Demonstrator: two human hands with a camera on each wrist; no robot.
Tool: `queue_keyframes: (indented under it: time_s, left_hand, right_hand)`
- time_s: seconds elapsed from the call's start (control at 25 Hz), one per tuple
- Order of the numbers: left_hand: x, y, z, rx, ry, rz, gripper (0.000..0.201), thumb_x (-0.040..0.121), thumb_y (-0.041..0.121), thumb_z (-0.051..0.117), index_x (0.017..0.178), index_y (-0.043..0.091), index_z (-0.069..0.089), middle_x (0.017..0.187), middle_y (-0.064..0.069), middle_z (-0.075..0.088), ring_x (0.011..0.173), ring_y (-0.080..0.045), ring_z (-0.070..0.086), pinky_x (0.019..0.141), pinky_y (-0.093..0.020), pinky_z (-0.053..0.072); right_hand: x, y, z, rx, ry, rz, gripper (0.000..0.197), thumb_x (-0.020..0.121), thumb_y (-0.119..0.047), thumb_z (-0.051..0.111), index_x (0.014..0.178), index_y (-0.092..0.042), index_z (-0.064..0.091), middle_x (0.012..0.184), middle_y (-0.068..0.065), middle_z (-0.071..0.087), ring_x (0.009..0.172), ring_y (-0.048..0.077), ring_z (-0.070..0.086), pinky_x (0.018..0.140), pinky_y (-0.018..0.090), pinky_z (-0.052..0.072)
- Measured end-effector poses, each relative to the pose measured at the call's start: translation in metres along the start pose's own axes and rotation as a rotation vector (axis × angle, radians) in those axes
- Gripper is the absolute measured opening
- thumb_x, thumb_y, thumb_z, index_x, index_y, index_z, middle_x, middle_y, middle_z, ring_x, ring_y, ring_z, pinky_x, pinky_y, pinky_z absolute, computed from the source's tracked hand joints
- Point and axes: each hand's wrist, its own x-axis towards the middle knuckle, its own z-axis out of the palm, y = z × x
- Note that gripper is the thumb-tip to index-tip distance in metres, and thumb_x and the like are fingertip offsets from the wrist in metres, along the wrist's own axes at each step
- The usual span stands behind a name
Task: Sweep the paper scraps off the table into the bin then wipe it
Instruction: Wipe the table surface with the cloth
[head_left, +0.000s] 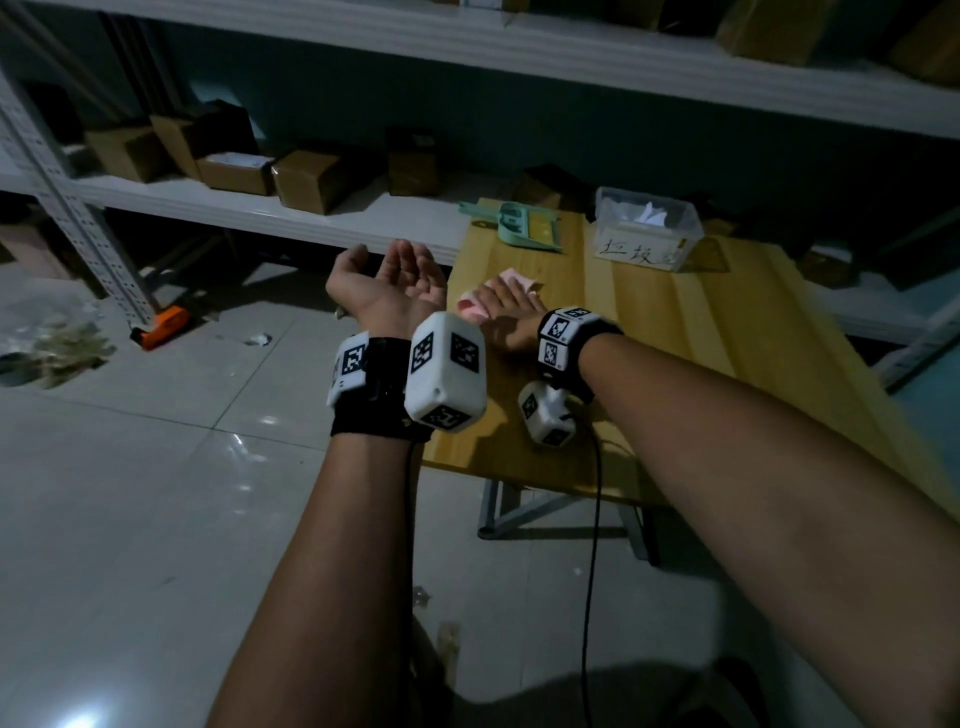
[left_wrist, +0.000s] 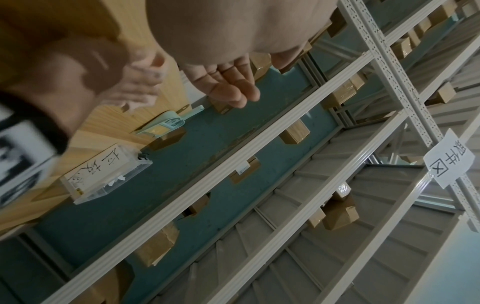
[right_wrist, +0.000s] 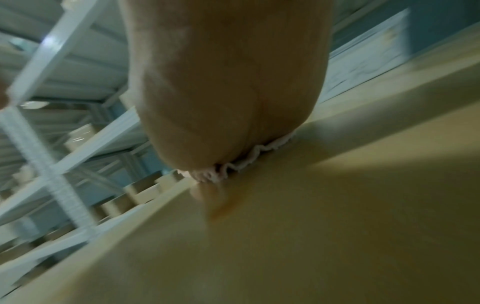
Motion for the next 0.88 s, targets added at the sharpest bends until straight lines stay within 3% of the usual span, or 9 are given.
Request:
queue_keyframes:
  time_s: [0.32,0.88]
  left_hand:
    - [-0.007,-0.03,-0.001,0.057,0.01,-0.027,0.026,0.082,0.03,0.055,0.083,0.005,0.06,0.071,-0.006,0.059,0.061,-0.021,0.057,0.056,-0.02,0.043]
    - [-0.009,-0.063,0.0,0.136,-0.002,-0.062,0.026,0.084,0.03,0.053,0.083,0.004,0.058,0.073,-0.007,0.056,0.054,-0.02,0.054,0.055,-0.021,0.04]
  right_hand:
    - [-0.047,0.096,0.004,0.102,-0.012,0.217,0.058,0.105,-0.046,0.01,0.157,-0.024,-0.007,0.163,0.003,-0.019,0.15,0.024,-0.017,0.121,0.043,-0.009]
    - [-0.136,0.22,0.011,0.213,0.005,0.602,0.058,0.106,-0.043,0.015,0.157,-0.021,-0.002,0.164,0.002,-0.013,0.151,0.022,-0.014,0.121,0.04,-0.005]
